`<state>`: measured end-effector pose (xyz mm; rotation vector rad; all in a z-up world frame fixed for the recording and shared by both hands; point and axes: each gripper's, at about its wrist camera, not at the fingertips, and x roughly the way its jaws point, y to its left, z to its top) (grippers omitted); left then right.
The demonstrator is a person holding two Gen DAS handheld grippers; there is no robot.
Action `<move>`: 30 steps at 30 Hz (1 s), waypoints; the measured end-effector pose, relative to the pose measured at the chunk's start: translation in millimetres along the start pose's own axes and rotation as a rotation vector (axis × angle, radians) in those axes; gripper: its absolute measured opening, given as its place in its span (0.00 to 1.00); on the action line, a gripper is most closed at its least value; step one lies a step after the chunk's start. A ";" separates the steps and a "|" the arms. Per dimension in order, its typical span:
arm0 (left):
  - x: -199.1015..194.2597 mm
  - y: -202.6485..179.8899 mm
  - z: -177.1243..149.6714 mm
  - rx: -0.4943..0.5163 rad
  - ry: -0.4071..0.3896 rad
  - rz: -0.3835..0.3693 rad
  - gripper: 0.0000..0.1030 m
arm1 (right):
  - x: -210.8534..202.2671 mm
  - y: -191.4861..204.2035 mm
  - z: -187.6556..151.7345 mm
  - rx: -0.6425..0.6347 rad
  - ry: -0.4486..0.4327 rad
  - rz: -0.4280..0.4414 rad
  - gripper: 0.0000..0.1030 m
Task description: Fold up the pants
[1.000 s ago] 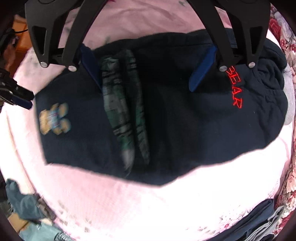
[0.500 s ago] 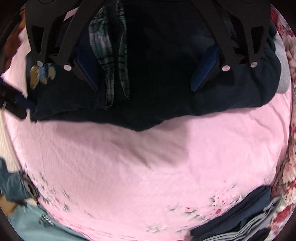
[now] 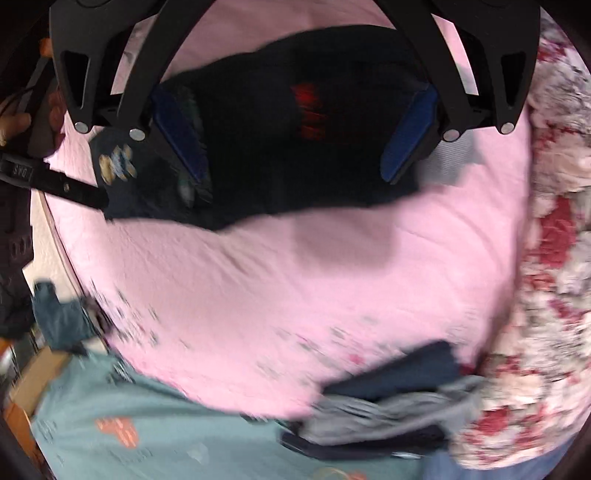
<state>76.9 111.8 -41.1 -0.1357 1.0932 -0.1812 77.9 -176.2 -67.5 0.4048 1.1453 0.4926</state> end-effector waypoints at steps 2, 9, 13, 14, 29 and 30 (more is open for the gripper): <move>-4.6 26.4 4.5 -0.081 0.010 -0.009 0.94 | 21.6 18.6 9.0 -0.013 0.032 0.034 0.98; 41.8 41.5 6.1 -0.086 0.115 -0.008 0.94 | 84.6 16.6 10.6 0.074 0.121 -0.009 0.97; 68.2 60.0 -9.0 -0.092 0.163 -0.006 0.92 | 76.7 2.3 8.7 0.162 0.089 0.032 0.90; 69.0 62.5 -11.3 -0.086 0.147 -0.023 0.92 | 75.4 -0.5 9.0 0.175 0.088 0.037 0.88; 22.2 53.3 -11.0 -0.013 0.100 -0.050 0.93 | 47.6 53.1 -43.5 0.161 0.157 0.091 0.96; 19.5 52.9 -14.4 -0.019 0.102 -0.058 0.93 | 48.9 54.1 -49.5 0.155 0.174 0.089 0.96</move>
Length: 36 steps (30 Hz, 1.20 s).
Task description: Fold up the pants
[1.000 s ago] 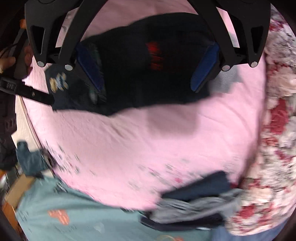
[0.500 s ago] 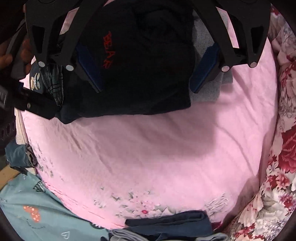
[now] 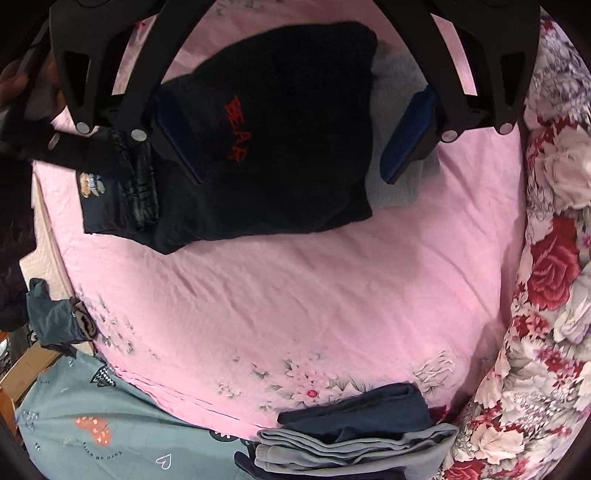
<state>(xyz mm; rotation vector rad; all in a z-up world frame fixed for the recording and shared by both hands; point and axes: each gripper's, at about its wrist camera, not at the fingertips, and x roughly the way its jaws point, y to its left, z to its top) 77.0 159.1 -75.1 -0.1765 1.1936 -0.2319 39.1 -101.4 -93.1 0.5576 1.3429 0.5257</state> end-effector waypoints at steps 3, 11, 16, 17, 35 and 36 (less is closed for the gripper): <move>1.6 1.3 -10.1 -0.007 0.012 -0.003 0.93 | 16.5 -1.7 -17.7 -0.045 0.083 -0.039 0.96; 40.4 32.2 -33.7 -0.048 0.088 0.209 0.98 | 28.3 7.4 -32.4 -0.212 0.108 -0.171 0.96; 17.1 41.2 -36.5 -0.116 0.059 0.124 0.98 | 24.6 13.7 -32.8 -0.188 0.085 -0.145 0.96; 12.3 40.0 -36.7 -0.108 0.049 0.128 0.98 | 23.6 14.3 -31.4 -0.173 0.072 -0.135 0.96; 12.1 15.6 -47.0 -0.125 0.159 0.134 0.41 | 32.4 50.4 -43.3 -0.356 0.073 -0.105 0.97; 4.7 16.4 -44.0 -0.161 0.153 0.078 0.40 | 29.9 56.9 -45.9 -0.394 0.061 -0.088 0.97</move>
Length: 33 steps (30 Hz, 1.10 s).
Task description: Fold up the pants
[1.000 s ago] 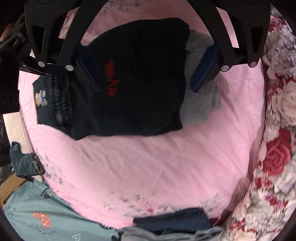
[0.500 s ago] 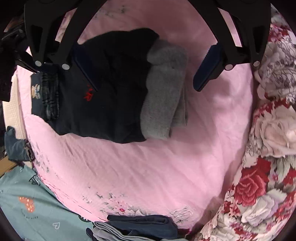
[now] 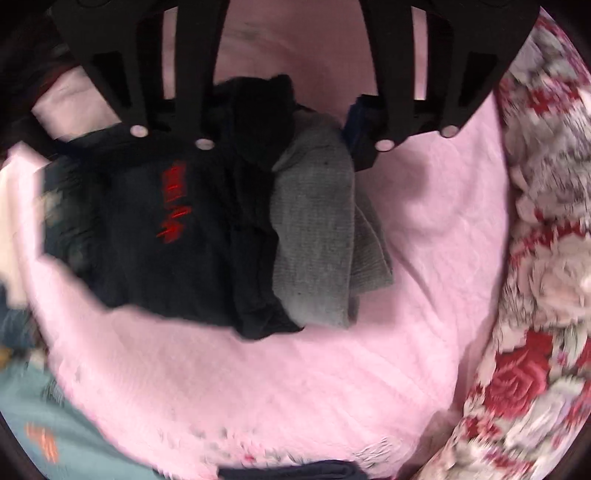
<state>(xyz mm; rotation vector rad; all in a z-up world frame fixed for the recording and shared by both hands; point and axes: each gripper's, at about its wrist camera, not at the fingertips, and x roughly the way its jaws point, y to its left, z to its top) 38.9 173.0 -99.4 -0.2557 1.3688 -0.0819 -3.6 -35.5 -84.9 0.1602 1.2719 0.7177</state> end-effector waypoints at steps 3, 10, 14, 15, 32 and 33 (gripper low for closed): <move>-23.3 -6.3 4.5 -0.040 -0.003 -0.138 0.40 | -4.1 27.3 -0.5 -0.154 -0.048 0.011 0.99; -13.0 -21.0 15.0 -0.053 0.031 -0.077 0.41 | 34.4 22.8 22.0 -0.126 -0.077 -0.062 0.92; -21.4 -7.7 13.1 -0.083 0.027 -0.095 0.42 | 48.8 26.5 31.7 -0.117 -0.058 -0.046 0.71; -19.2 -3.3 14.2 -0.089 0.027 -0.088 0.42 | 49.8 34.1 31.0 -0.157 -0.065 -0.067 0.67; -24.3 44.2 -4.4 -0.182 0.051 -0.145 0.82 | 60.2 60.9 33.6 -0.246 -0.019 -0.143 0.73; -18.3 45.2 -3.8 -0.195 0.064 -0.156 0.82 | 58.8 58.1 32.0 -0.232 -0.014 -0.125 0.74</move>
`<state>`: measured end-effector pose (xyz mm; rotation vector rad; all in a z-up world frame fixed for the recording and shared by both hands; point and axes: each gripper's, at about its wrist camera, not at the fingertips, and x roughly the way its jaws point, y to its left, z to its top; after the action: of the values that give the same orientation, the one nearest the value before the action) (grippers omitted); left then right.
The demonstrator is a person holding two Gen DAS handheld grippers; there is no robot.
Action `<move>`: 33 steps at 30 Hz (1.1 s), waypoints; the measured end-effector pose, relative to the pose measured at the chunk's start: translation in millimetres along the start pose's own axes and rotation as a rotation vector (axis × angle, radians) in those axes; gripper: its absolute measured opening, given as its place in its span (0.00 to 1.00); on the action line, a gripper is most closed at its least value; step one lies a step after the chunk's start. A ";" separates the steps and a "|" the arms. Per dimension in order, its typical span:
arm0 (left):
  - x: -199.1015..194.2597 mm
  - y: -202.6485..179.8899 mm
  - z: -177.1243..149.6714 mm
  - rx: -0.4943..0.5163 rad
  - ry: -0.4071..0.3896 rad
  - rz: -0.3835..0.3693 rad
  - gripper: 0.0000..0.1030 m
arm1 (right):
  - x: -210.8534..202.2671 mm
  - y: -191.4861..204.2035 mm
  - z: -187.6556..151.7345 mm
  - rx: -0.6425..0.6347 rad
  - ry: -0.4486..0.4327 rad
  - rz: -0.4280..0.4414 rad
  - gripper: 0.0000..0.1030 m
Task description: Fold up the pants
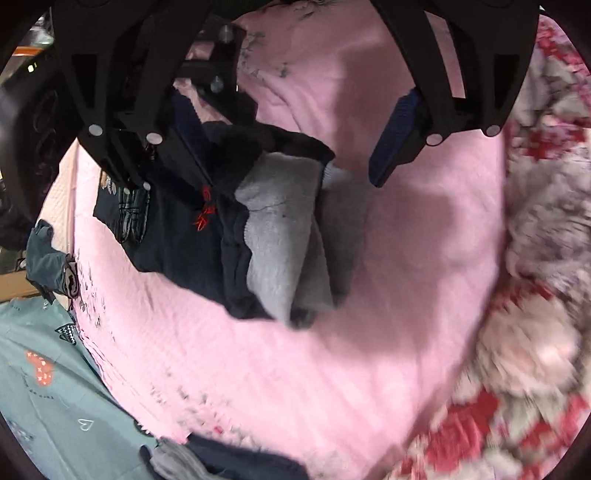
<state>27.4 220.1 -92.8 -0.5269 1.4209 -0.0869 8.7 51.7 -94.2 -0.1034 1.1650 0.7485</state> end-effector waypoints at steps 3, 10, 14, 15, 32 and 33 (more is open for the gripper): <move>17.4 5.4 5.2 -0.028 0.023 0.010 0.82 | -7.2 -13.1 -8.7 0.057 0.001 0.040 0.85; 36.0 6.3 10.5 -0.004 0.031 0.039 0.56 | -16.2 -49.1 -21.7 0.241 -0.006 0.126 0.86; 34.8 -13.0 4.7 0.091 0.022 0.062 0.34 | -19.4 -64.3 -27.4 0.319 -0.010 0.151 0.86; 29.4 -20.9 2.2 0.110 0.012 0.067 0.33 | -21.9 -64.3 -27.8 0.321 -0.020 0.162 0.86; 9.8 -245.6 -24.6 0.556 0.063 -0.072 0.33 | -179.8 -154.1 -112.6 0.472 -0.359 0.045 0.99; 18.4 -265.9 -32.0 0.601 0.089 -0.083 0.33 | -184.5 -162.7 -122.0 0.495 -0.364 0.030 0.99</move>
<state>66.6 -30.8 -5.8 -0.0825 1.3741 -0.5900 -27.7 -214.0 -35.4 0.4482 0.9716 0.4612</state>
